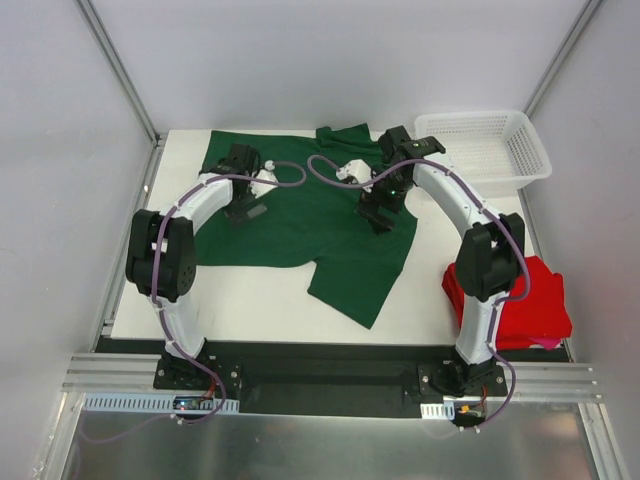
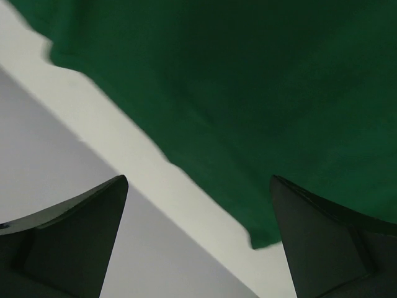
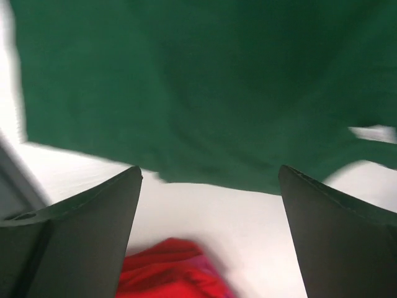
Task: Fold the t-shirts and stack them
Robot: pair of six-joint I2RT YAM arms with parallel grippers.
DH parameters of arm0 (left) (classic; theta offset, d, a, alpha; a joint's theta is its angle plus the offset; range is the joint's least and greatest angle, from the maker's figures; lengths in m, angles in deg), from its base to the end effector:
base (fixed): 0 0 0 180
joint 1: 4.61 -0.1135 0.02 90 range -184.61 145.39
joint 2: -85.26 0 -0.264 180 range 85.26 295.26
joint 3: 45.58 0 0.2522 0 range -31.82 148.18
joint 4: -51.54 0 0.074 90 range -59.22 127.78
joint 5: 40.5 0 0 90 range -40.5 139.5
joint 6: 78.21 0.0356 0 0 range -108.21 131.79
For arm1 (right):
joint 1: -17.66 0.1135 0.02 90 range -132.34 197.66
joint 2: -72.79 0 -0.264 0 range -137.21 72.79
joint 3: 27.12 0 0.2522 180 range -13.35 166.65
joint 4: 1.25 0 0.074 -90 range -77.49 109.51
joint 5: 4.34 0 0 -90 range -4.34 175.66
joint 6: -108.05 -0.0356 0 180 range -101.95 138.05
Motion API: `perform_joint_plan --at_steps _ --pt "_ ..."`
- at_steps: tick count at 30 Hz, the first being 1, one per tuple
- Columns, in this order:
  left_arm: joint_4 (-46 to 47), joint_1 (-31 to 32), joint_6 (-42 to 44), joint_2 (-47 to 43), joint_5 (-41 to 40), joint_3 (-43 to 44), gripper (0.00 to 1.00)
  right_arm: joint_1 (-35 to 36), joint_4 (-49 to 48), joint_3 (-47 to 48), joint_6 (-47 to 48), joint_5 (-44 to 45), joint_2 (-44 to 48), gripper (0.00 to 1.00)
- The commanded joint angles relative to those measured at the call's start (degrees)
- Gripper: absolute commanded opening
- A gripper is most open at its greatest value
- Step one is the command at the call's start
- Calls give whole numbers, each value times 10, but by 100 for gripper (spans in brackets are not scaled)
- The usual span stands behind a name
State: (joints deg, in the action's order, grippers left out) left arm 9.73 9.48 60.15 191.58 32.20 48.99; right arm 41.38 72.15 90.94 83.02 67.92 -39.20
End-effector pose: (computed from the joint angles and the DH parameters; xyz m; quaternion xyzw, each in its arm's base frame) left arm 0.3956 -0.0884 0.2286 0.4466 0.8274 0.2276 0.2533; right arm 0.3721 0.1754 0.2854 -0.6988 0.6716 0.0731 0.2350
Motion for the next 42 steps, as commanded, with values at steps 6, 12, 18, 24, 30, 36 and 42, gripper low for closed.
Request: perform_joint_plan --at_steps 6,12,18,24,30,36,42 --pt "-133 -19 -71 -6 162 -41 99 2 63 -75 17 -117 -2 96" --pt "-136 -28 -49 46 161 -20 99 19 -70 -150 6 -37 3 96" --pt "-136 -28 -36 71 146 -14 99 41 -147 -188 5 26 3 96" --pt "-135 -29 -35 76 133 -29 99 55 -145 -211 5 46 10 96" --pt "-136 -29 -40 52 135 -57 99 57 -108 -208 8 42 10 96" --pt "-135 -29 -42 34 133 -69 99 64 -70 -197 10 30 5 96" --pt "-137 -29 -40 21 134 -74 99 72 -41 -193 13 19 0 96"
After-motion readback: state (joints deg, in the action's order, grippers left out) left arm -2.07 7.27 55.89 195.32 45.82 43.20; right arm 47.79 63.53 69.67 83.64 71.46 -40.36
